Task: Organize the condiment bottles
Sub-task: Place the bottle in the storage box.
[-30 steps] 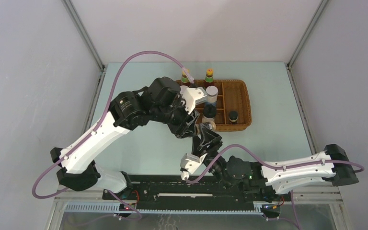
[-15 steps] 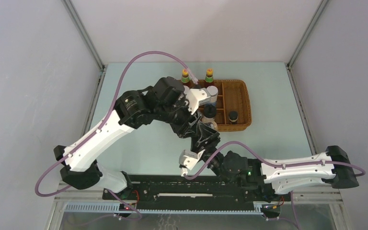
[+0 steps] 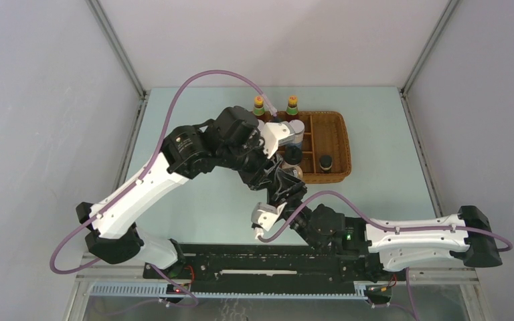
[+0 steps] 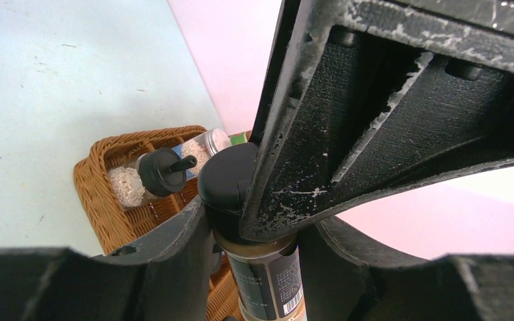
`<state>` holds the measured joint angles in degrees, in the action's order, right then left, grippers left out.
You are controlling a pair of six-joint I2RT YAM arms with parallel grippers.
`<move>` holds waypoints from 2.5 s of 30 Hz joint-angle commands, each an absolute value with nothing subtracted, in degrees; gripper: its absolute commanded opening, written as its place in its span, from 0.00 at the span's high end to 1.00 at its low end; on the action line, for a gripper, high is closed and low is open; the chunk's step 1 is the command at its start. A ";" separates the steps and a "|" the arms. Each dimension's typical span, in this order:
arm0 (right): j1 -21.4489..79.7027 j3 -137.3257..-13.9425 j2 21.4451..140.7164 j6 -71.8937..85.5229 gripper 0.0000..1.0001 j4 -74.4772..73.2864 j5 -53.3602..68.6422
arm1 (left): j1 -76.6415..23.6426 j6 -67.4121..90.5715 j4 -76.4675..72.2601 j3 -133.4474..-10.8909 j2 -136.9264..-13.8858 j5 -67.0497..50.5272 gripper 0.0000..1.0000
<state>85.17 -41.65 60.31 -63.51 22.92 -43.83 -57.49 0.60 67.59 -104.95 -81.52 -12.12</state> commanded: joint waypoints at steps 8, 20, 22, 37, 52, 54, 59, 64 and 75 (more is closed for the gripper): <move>82.14 -45.25 58.14 -59.65 1.00 25.28 -42.40 | -58.62 0.90 68.55 -104.77 -82.16 -16.62 1.00; 81.45 -46.58 57.31 -55.02 1.00 25.52 -42.42 | -58.62 3.16 66.52 -104.69 -82.09 -11.82 0.89; 81.31 -46.58 57.03 -54.29 1.00 26.21 -42.80 | -58.62 3.37 66.37 -104.68 -82.17 -11.60 0.84; 79.93 -46.84 54.59 -48.51 1.00 25.24 -42.63 | -58.62 4.29 63.38 -104.55 -81.79 -8.53 0.60; 78.91 -47.02 53.20 -45.17 1.00 21.71 -42.30 | -58.62 5.40 57.86 -103.44 -80.33 -3.20 0.53; 78.62 -47.02 53.05 -44.66 1.00 21.27 -42.30 | -58.62 5.51 57.17 -103.45 -80.25 -2.72 0.53; 77.17 -47.02 52.64 -42.29 1.00 18.97 -42.18 | -58.62 5.69 55.52 -103.51 -79.68 -1.72 0.54; 75.85 -47.02 52.12 -39.29 1.00 17.49 -42.40 | -58.62 5.93 53.62 -103.04 -78.91 -1.13 0.55; 72.87 -47.02 51.33 -34.28 1.00 15.53 -43.02 | -58.62 6.33 49.74 -101.07 -76.93 -0.41 0.55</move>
<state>75.05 -44.60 53.41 -37.26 14.94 -38.46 -58.76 5.39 50.28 -101.78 -80.58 -2.94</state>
